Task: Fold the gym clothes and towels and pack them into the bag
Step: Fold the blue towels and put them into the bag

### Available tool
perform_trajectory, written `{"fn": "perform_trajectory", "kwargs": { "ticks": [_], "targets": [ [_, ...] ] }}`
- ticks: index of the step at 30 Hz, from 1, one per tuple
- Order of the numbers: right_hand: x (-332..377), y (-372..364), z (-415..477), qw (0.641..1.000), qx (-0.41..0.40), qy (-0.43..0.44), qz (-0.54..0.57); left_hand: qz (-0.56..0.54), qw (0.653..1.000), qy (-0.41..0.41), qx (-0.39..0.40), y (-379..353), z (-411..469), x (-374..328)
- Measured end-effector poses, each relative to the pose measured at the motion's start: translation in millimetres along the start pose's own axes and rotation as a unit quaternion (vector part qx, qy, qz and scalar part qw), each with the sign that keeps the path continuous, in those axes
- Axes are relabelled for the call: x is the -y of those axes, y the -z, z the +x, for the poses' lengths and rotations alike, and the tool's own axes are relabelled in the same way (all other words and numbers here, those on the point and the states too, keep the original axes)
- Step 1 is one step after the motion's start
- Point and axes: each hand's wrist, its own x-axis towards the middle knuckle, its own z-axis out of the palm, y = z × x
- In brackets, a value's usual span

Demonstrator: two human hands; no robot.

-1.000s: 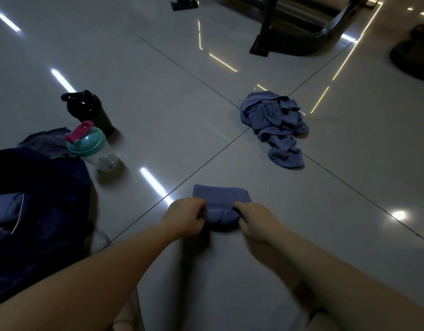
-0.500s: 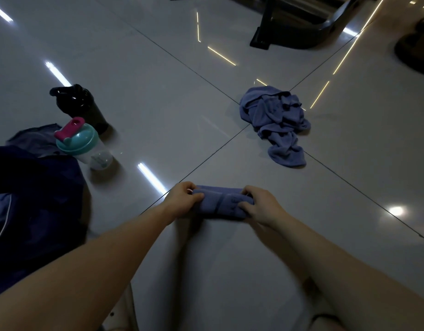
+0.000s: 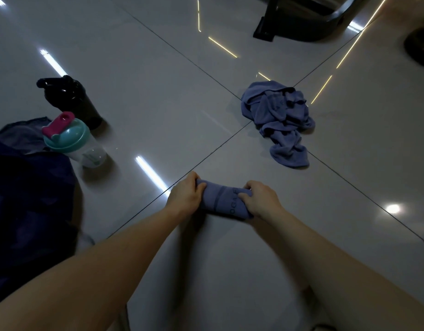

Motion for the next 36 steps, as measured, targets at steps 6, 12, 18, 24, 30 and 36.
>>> {"fn": "perform_trajectory", "kwargs": {
  "ticks": [6,12,18,24,30,36],
  "targets": [
    [3.4,0.8,0.7,1.0,-0.003,-0.022,-0.001,0.164,0.936,-0.268,-0.158,-6.4,-8.5,-1.6],
    [2.4,4.4,-7.0,0.999,-0.027,-0.035,-0.001,0.326,0.892,-0.312,-0.016,-33.9,-21.6,9.8],
    [-8.9,-17.1,-20.2,0.932,-0.2,0.231,-0.194,0.336,0.895,-0.29,0.035,-36.1,-11.7,11.9],
    [-19.2,-53.2,-34.5,0.937,-0.149,0.236,-0.208,0.26,0.929,-0.257,0.055,-35.2,-7.1,14.2],
    [-11.9,-59.5,-35.8,0.945,-0.126,0.19,-0.236,0.185,0.976,-0.074,-0.087,-38.3,-25.4,1.9],
    [5.8,-71.6,-44.8,0.957,-0.116,0.123,-0.234,0.081,0.978,0.159,-0.105,-18.0,-34.2,-6.9]
  ]
}}
